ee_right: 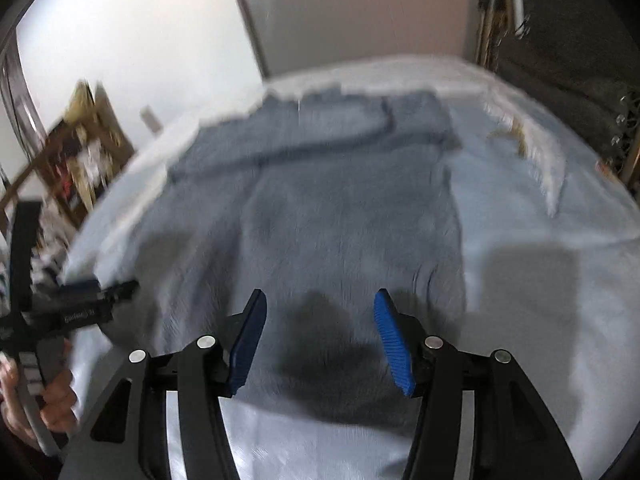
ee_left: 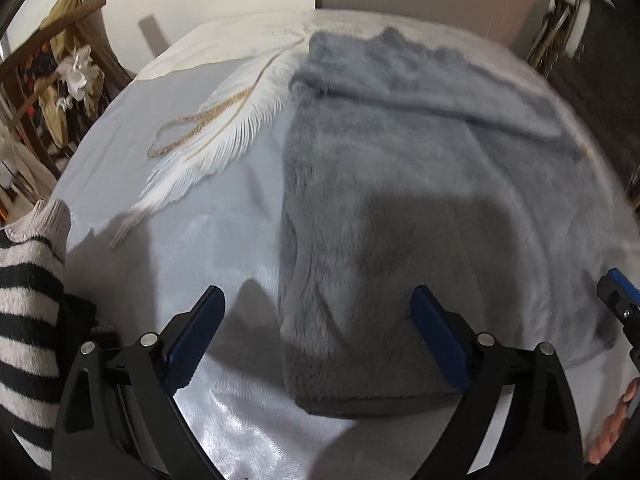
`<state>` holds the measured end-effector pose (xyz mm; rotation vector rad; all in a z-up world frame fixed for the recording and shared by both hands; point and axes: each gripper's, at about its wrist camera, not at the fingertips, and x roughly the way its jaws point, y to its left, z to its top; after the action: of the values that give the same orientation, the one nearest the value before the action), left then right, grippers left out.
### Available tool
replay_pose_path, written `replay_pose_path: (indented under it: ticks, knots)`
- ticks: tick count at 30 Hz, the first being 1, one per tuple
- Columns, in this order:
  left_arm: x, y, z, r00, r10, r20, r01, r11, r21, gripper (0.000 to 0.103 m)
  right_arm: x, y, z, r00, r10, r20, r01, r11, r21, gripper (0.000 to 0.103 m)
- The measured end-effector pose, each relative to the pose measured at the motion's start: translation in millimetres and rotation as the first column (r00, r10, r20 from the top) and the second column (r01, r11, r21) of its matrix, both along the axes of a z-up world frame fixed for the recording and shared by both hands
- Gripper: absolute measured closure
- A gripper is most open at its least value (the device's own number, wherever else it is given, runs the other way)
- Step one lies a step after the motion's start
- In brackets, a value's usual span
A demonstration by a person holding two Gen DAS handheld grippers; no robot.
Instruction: Fold small clothes
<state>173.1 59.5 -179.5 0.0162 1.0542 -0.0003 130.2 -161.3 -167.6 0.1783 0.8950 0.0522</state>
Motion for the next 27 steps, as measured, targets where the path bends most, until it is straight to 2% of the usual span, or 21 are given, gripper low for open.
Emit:
replay_pose_path:
  ticks: [2,4,8,10,13,15,19,23,25,27]
  knots:
    - [-2,2,-1,1.000,0.011,0.005,-0.011,1.000,-0.013,0.010,-5,1,-1,1.000,0.006,0.018,-0.006,1.000,-0.026,0.046]
    - [-2,5,3,1.000,0.015,-0.007,-0.015,1.000,-0.026,0.011,-9,-2,6,1.000,0.005,0.029,-0.005,1.000,-0.006,0.046]
    - [-10,16,16,1.000,0.008,0.019,-0.006,0.996,-0.089,0.011,-24,-25,25,0.995,-0.043,0.087,0.042,0.999,0.019,0.046]
    - [-12,23,15,1.000,0.009,0.009,-0.008,0.995,-0.104,0.011,-30,-40,26,0.993,-0.077,0.089,0.075,0.997,0.024,0.046]
    - [-13,35,8,1.000,0.013,-0.023,-0.016,0.986,-0.168,0.012,-39,-56,21,0.991,-0.108,0.076,0.106,0.994,0.037,0.046]
    - [-13,39,3,0.999,0.004,-0.045,-0.014,0.977,-0.213,0.017,-43,-60,15,0.991,-0.115,0.062,0.111,0.992,0.059,0.046]
    - [-14,32,3,0.998,-0.047,-0.033,0.037,0.966,-0.257,0.022,-42,-57,4,0.995,-0.095,0.039,0.092,0.993,0.070,0.046]
    - [-15,29,2,0.998,-0.054,-0.013,0.049,0.965,-0.259,0.027,-38,-53,-2,0.997,-0.079,0.027,0.076,0.994,0.084,0.046]
    - [-17,31,3,0.998,-0.055,-0.007,0.051,0.960,-0.274,0.039,-39,-53,-4,0.997,-0.073,0.022,0.070,0.993,0.093,0.046]
    - [-19,34,4,0.998,-0.060,-0.004,0.056,0.956,-0.289,0.044,-39,-51,-5,0.997,-0.068,0.027,0.065,0.993,0.096,0.045]
